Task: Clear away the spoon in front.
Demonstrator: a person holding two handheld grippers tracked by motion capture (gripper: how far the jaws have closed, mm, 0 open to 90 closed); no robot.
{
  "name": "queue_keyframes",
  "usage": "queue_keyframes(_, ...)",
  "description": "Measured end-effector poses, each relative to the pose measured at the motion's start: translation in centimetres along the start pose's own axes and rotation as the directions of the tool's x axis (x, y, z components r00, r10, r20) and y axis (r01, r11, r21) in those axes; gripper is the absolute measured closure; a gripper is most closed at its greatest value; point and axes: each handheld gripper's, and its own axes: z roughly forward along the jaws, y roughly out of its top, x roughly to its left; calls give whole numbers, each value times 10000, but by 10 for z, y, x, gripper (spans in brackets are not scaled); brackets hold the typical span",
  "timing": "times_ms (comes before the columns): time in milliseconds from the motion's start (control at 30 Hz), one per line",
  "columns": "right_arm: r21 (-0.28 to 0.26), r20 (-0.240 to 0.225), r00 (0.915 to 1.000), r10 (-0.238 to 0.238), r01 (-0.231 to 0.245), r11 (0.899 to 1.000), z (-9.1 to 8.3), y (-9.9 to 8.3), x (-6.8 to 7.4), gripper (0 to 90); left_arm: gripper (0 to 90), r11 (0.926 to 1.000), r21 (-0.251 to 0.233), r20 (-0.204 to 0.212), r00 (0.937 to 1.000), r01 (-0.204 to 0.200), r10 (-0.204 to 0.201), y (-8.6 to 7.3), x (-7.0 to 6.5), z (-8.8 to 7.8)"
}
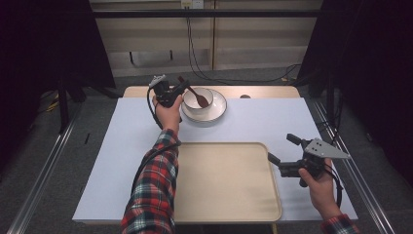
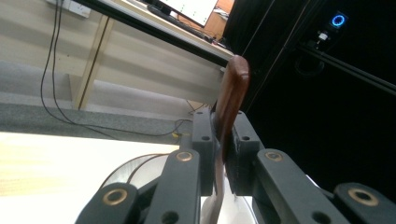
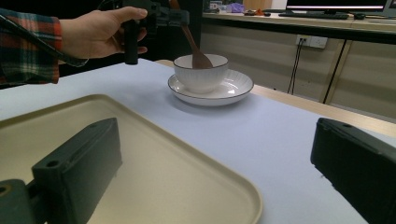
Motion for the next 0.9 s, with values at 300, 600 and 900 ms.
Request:
queue_keyframes(300, -57, 9, 10000, 68, -68, 10000, 0, 0, 0, 13, 836, 9993, -342, 63, 9999, -152, 155, 10, -5, -5)
queue_keyframes(600, 1, -12, 10000, -6, 6, 10000, 0, 0, 0, 13, 836, 9984, -470, 308, 9990, -305, 320, 24, -9, -17)
queue_keyframes(900, 26, -53, 10000, -13, 13, 10000, 1, 0, 1, 13, 836, 9976, -523, 623, 9968, -461, 493, 36, -13, -32)
